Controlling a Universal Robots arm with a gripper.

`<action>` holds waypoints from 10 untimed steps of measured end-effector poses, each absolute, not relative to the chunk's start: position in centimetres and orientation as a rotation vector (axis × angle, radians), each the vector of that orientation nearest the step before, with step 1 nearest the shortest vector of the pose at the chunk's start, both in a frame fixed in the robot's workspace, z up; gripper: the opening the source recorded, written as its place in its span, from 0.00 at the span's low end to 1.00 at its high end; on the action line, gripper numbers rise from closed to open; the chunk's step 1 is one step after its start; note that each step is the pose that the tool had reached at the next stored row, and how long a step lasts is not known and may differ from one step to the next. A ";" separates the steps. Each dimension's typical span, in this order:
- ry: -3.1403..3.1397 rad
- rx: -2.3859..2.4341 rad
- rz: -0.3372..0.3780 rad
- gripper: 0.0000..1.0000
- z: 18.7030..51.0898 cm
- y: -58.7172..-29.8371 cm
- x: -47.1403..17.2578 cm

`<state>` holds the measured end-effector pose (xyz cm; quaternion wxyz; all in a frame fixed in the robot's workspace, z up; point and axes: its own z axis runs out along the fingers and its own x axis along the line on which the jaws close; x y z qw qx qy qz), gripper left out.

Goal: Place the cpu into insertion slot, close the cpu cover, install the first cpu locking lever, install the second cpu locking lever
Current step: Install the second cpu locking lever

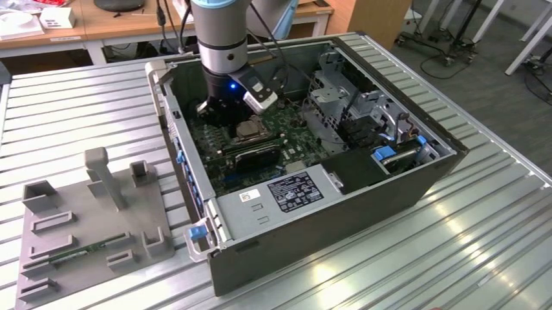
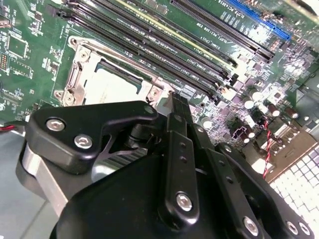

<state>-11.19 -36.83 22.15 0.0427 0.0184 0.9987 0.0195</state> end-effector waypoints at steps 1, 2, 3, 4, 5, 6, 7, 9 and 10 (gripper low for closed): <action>3.055 0.056 0.059 0.11 22.2 -36.8 -11.2; 3.055 0.056 0.059 0.11 22.2 -36.8 -11.1; 3.055 0.056 0.059 0.11 22.1 -36.8 -11.0; 3.055 0.056 0.059 0.11 22.1 -36.8 -10.8; 3.055 0.056 0.059 0.11 22.1 -36.8 -10.6; 3.055 0.056 0.059 0.11 22.1 -36.8 -10.4; 3.055 0.056 0.059 0.11 22.1 -36.8 -10.2; 3.055 0.056 0.059 0.11 22.1 -36.8 -9.9; 3.055 0.056 0.059 0.11 22.1 -36.8 -9.7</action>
